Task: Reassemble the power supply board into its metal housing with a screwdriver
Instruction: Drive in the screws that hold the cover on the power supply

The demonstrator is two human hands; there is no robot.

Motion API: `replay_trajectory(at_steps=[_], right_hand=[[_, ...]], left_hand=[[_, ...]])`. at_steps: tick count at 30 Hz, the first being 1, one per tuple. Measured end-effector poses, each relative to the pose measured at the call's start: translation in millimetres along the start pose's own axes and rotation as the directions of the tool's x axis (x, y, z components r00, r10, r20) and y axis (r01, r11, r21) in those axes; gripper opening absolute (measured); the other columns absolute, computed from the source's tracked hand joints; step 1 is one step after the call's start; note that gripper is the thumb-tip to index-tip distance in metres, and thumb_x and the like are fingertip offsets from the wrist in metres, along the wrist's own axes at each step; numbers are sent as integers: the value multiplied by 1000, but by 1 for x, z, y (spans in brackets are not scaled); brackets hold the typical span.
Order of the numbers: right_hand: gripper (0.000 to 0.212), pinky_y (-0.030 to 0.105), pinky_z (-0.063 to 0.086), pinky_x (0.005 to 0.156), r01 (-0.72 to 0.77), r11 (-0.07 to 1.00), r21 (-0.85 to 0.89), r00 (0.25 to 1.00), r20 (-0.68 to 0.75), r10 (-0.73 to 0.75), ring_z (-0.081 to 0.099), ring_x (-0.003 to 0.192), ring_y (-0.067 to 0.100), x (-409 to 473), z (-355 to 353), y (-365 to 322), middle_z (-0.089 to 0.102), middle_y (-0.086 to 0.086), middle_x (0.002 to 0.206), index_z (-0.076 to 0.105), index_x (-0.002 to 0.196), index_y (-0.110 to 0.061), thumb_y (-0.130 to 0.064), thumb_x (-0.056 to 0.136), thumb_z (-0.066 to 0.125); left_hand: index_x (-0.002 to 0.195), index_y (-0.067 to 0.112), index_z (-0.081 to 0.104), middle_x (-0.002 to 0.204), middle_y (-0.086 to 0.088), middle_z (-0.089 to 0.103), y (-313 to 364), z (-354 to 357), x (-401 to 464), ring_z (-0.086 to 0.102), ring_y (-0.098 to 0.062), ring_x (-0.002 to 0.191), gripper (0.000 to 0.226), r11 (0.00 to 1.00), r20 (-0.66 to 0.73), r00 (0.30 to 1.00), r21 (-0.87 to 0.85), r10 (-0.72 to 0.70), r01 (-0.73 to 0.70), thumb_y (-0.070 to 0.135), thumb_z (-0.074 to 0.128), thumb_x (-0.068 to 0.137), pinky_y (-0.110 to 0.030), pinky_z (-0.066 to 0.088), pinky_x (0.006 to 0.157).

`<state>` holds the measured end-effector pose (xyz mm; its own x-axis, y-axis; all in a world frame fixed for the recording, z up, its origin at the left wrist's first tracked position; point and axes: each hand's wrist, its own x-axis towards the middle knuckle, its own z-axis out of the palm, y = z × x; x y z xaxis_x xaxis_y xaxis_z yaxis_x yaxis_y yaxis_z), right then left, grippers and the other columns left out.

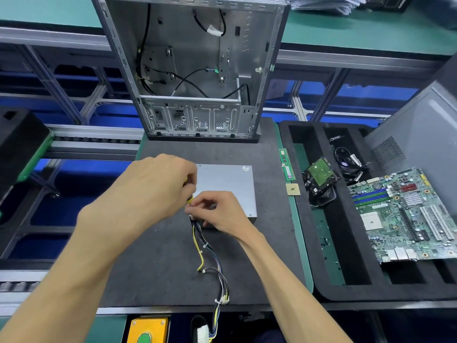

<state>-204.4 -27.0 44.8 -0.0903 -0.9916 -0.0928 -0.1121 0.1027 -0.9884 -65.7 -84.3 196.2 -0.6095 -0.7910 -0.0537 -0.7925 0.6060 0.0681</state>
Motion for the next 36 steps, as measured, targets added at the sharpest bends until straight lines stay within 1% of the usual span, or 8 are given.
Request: replay_trajectory(at_steps=[3,9,13,16,23,26,29,36], right_hand=[[17,22,54,54,7,1000,25,1000,-8,-6,70,69,12,0,1,0,74,8,74,75,79,-29,-16,87,83],[9,21,55,56,1,1000,4,1000,8,-1,67,65,6,0,0,0,73,-4,70,76,83,-25,-20,88,82],[14,20,53,55,-2,1000,6,1000,6,2,67,65,7,0,0,-1,73,0,70,75,79,-27,-17,87,83],[18,20,54,55,12,1000,1,1000,2,-12,66,64,8,0,1,-2,73,5,72,75,77,-31,-18,86,83],[20,23,55,58,16,1000,-22,1000,1,-16,66,66,15,-1,1,-4,72,-5,69,76,76,-40,-24,87,83],[17,26,57,58,18,999,-30,1000,-16,-19,64,64,16,0,1,-3,72,-2,70,76,76,-35,-24,87,83],[15,23,55,55,30,999,-18,1000,-10,-30,65,62,10,0,1,-3,72,-4,69,76,77,-31,-22,87,82],[12,20,54,57,18,1000,-8,1000,2,-18,66,66,7,-1,0,-4,71,-9,69,77,80,-31,-23,87,82]], left_hand=[[100,35,56,96,8,61,0,-3,-2,61,-23,92,15,1000,30,999,22,12,-13,44,61,90,-33,41,66],[63,21,41,61,2,42,8,2,1,44,-23,59,55,979,-80,991,163,-108,119,68,44,89,-29,23,50],[80,27,48,80,4,55,4,5,2,56,-28,79,26,998,24,999,48,-37,35,48,51,94,-33,36,61],[104,33,49,86,12,54,3,1,1,55,-23,81,17,999,-18,1000,27,18,-18,43,56,93,-32,32,60],[73,26,52,65,5,41,11,5,1,49,-26,70,42,977,-87,990,172,-114,127,61,42,94,-30,23,51],[95,33,58,88,4,60,5,4,0,59,-26,84,13,999,31,999,43,-34,33,43,50,95,-31,37,61],[108,38,49,107,7,55,2,0,-2,59,-21,94,19,999,123,992,-15,32,-30,38,59,92,-34,47,70],[67,24,41,64,4,41,7,5,8,46,-25,64,45,987,-78,993,128,-84,93,60,50,91,-29,20,49]])
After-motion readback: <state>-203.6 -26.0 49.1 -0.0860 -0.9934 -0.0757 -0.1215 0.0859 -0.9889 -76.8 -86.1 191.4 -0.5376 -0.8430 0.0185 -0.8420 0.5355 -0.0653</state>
